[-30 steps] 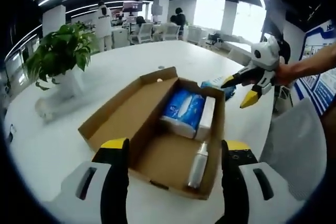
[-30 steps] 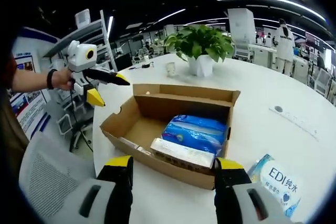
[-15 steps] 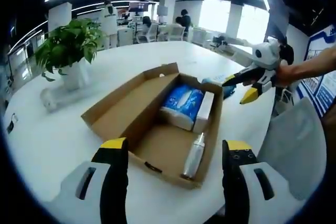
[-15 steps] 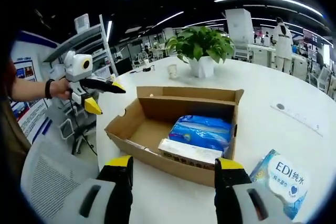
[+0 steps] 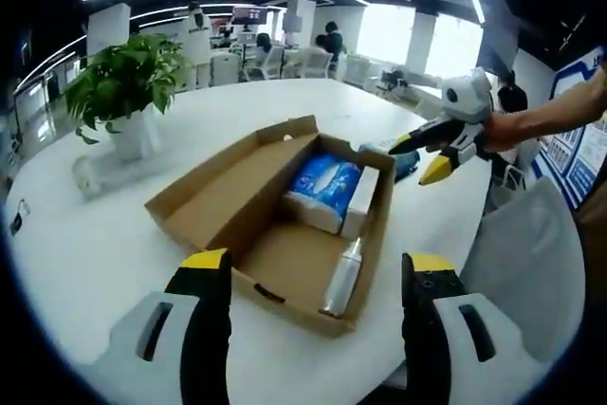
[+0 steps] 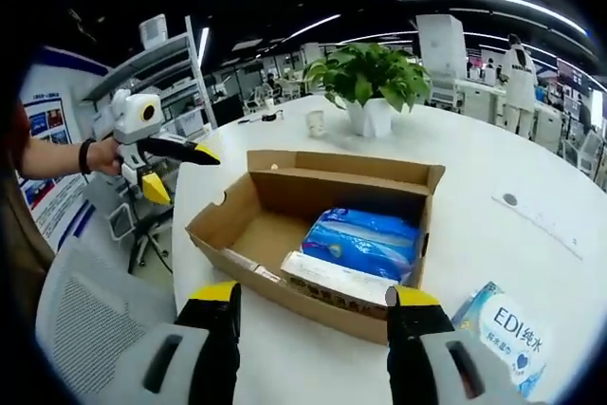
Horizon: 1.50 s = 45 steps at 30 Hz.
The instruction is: Operate the shoe box by opening the lid, removing the specified soft item, and placing it in the target area until the item is outside and the box remains undamaged.
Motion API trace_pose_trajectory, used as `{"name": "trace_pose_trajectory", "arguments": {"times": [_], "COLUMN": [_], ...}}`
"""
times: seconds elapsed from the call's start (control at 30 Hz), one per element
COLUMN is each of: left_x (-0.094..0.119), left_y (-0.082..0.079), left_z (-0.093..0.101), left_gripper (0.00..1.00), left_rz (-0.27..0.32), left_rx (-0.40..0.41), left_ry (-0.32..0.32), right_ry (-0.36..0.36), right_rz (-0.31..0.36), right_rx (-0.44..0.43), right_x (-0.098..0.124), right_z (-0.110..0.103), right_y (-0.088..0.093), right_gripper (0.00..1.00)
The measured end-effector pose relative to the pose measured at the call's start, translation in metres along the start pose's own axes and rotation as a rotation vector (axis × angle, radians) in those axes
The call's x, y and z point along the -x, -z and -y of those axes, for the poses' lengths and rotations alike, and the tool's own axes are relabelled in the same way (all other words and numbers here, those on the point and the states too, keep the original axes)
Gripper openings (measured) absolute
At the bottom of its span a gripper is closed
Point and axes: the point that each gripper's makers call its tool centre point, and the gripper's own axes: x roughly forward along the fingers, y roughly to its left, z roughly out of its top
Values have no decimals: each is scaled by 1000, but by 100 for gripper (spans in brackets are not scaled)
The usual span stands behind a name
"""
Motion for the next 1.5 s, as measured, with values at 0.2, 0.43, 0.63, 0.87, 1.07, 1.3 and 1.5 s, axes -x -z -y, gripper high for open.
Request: {"name": "trace_pose_trajectory", "arguments": {"times": [0.2, 0.43, 0.63, 0.87, 1.07, 1.3, 1.5], "left_x": [1, 2, 3, 6, 7, 10, 12], "left_y": [0, 3, 4, -1, -7, -14, -17], "left_z": [-2, 2, 3, 2, 1, 0, 1], "left_gripper": [73, 73, 73, 73, 74, 74, 74], "left_rz": [6, 12, 20, 40, 57, 75, 84], "left_rx": [6, 13, 23, 30, 28, 26, 29], "left_ry": [2, 15, 23, 27, 27, 31, 33], "right_ry": [-14, -38, -50, -50, -53, -64, -78], "right_rz": [-23, -40, -81, -112, -157, -215, -264], "right_rx": [32, 54, 91, 99, 132, 194, 253], "right_x": [-7, -20, -33, -48, -61, -76, -84], "right_z": [2, 6, 13, 28, 40, 47, 49], "right_y": [-7, -21, -27, -33, -35, -36, -33], "right_gripper": [60, 60, 60, 59, 59, 59, 59]}}
